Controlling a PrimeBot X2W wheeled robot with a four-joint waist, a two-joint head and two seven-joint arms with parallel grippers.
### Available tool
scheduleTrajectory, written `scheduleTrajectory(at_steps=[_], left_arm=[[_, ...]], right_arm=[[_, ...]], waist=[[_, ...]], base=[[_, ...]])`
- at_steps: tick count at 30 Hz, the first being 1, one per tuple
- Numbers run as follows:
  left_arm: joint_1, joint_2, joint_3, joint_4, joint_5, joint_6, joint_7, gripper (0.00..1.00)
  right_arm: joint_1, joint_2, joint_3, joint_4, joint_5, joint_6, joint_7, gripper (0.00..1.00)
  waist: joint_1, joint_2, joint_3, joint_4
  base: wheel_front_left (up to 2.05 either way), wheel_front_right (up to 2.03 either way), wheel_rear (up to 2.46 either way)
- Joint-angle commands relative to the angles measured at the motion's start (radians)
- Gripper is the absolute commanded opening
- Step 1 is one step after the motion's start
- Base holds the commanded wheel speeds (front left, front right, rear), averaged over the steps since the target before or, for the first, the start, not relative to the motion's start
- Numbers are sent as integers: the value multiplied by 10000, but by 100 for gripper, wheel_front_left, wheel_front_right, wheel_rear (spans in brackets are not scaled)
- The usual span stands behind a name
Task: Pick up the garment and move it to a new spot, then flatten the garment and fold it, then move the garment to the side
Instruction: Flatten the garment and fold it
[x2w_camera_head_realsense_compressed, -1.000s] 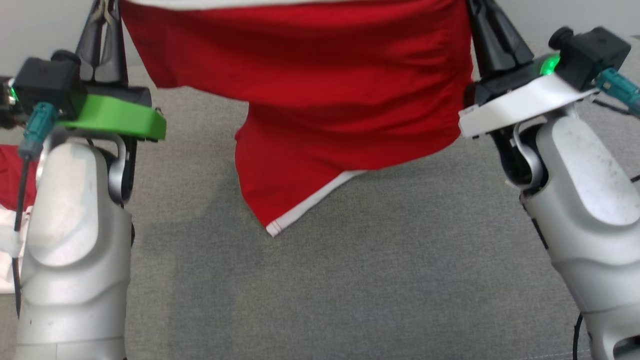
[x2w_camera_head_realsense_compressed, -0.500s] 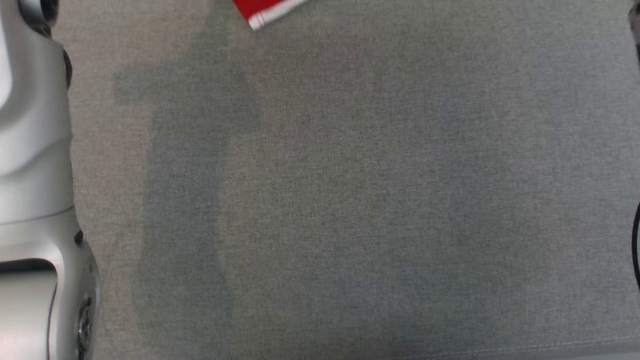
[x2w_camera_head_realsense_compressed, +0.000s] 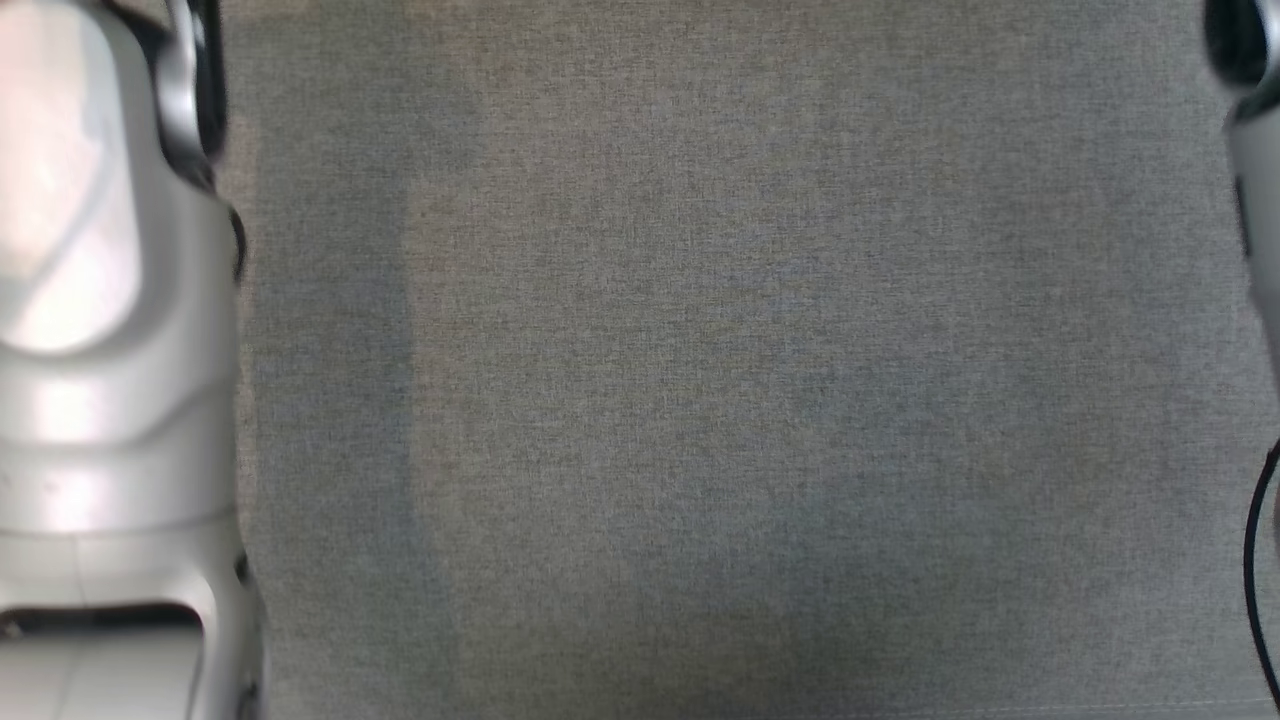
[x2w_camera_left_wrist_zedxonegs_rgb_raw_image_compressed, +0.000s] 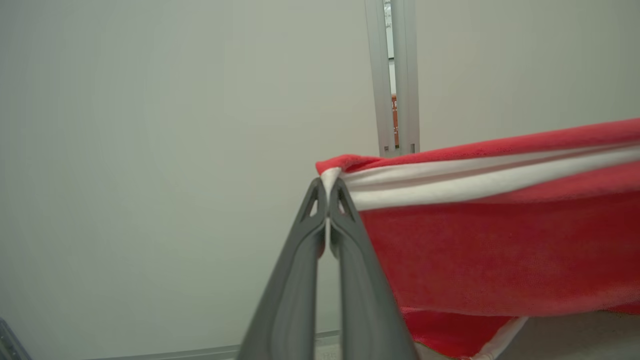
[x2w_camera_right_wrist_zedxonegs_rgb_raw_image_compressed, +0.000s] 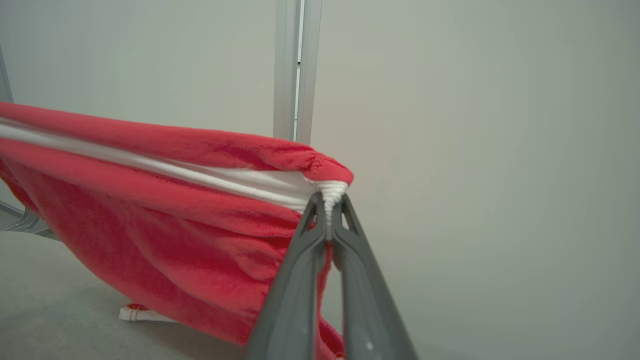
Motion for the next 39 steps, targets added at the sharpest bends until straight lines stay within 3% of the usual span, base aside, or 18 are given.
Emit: scheduleTrajectory(at_steps=[1,15,26,39], left_arm=[[617,-38,124,-101,-100,84,11,0],[4952,-379,419,-238,-737,141,10,0],[7138,-391,-17,-57,-1521,376,8,0],[10011,-390,-13,460,-1733,226,7,0]], right_arm=[[550,-71,42,-152,134,-20,-31,0],[5123,189,267,-1283,1132,-23,-31,0],[7441,620,539,-877,1552,-23,-31,0],[10034,1076,1113,-426,1908,-22,-31,0]], waist=[[-3,-1,-122,-27],[-3,-1,-2040,-113],[-3,-1,-3878,129],[-3,-1,-6098,88]], base=[[0,0,0],[0,0,0],[0,0,0],[0,0,0]])
